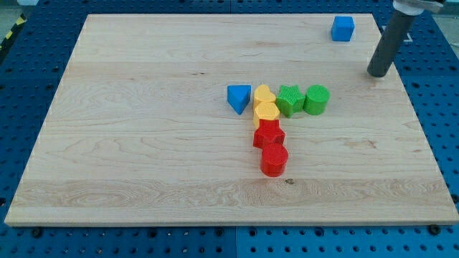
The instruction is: Move your arm to the top right
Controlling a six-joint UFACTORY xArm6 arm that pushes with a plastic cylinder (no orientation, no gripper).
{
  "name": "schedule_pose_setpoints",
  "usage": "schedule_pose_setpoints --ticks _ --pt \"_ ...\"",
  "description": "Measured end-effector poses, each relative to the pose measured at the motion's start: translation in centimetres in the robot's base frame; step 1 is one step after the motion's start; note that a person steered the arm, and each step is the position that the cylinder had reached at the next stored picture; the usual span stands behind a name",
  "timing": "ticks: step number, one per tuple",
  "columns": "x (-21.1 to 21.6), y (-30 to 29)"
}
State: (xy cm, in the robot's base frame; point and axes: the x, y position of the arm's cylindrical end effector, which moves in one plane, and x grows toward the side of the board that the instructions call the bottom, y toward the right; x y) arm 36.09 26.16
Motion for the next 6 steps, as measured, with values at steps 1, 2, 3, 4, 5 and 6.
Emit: schedule_pose_setpoints --ticks 1,2,3,4,5,6 --pt "0.0 0.1" --pt "-0.4 0.7" --pt "-1.0 2.5" --pt "-1.0 2.6" --pt "-1.1 4.5" --pt "-3.9 4.7"
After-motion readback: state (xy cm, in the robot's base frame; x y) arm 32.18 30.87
